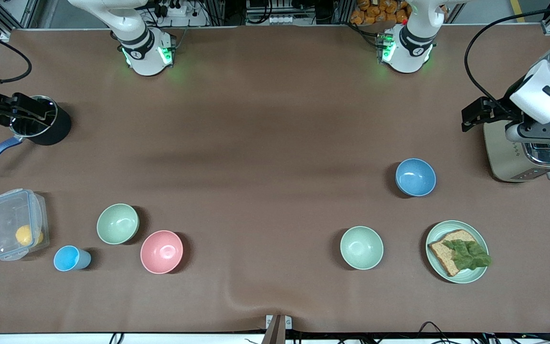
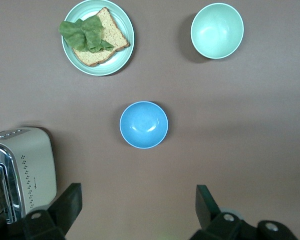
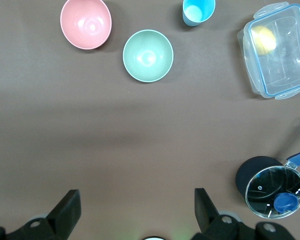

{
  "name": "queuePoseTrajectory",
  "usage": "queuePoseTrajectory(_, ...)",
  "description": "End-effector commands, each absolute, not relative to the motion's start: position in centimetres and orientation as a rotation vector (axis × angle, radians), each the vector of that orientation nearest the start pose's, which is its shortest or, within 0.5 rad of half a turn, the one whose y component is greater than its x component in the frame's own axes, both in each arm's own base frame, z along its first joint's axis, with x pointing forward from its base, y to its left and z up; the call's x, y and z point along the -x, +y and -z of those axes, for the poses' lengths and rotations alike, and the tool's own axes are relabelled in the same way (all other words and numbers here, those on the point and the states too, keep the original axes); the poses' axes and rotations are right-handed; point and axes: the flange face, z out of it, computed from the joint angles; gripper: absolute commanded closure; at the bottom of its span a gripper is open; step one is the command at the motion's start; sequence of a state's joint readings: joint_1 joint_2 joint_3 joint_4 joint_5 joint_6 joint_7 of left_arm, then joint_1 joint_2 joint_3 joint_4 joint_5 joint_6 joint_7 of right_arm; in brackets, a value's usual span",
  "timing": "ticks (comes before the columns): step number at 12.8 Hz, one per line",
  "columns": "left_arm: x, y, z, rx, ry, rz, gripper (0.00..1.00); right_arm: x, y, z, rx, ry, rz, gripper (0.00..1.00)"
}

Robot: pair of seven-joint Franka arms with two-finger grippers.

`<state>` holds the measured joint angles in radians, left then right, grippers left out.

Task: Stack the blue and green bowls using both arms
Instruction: 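Reach the left gripper to the blue bowl while the right gripper reaches green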

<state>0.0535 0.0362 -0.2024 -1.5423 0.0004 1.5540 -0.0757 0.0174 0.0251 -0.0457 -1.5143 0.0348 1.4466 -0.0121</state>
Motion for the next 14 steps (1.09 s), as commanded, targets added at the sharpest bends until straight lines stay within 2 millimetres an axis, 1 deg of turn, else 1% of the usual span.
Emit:
queuePoseTrajectory(1,-55.8,-7.8,-62.6,3.154,0.133,-0.033,0.00,-54.8,-2.1,-63.0,3.117,0.038,-0.147,0.00)
queuePoseTrajectory(3,-56.0,-7.8,-62.5,3.154,0.107,-0.033,0.00,-54.8,-2.3,-63.0,3.117,0.043,-0.147,0.00)
queuePoseTrajectory(4,-56.3,-7.4,-61.8,3.153,0.092,-0.052,0.00,-54.8,-1.9,-63.2,3.120,0.031,-0.133,0.00)
queuePoseTrajectory(5,-56.7,-7.1,-61.2,3.155,0.087,-0.068,0.00,-54.8,-1.9,-63.3,3.117,0.031,-0.133,0.00)
queuePoseTrajectory(6,-57.6,-6.5,-59.3,3.151,0.087,-0.103,0.00,-55.0,-2.0,-63.1,3.118,0.014,-0.135,0.00)
queuePoseTrajectory(7,-58.8,-4.9,-56.4,3.153,0.053,-0.163,0.00,-55.3,-1.8,-62.3,3.116,0.010,-0.152,0.00)
queuePoseTrajectory(8,-59.4,-4.5,-53.5,3.152,0.041,-0.158,0.00,-55.8,-1.7,-61.3,3.114,0.008,-0.176,0.00)
queuePoseTrajectory(9,-59.5,-4.1,-50.2,3.153,0.028,-0.134,0.00,-56.9,-1.8,-59.4,3.110,0.013,-0.218,0.00)
queuePoseTrajectory(10,-59.5,-2.5,-47.1,3.155,-0.017,-0.112,0.00,-58.0,-2.0,-57.0,3.105,0.021,-0.261,0.00)
queuePoseTrajectory(11,-59.3,-2.2,-44.3,3.156,-0.043,-0.104,0.00,-59.4,-2.0,-54.4,3.100,0.022,-0.294,0.00)
queuePoseTrajectory(13,-58.6,-1.3,-38.6,3.163,-0.067,-0.077,0.00,-61.2,-2.5,-50.4,3.094,0.053,-0.344,0.00)
queuePoseTrajectory(14,-58.3,-1.3,-35.9,3.166,-0.069,-0.086,0.00,-61.9,-2.4,-48.5,3.092,0.054,-0.368,0.00)
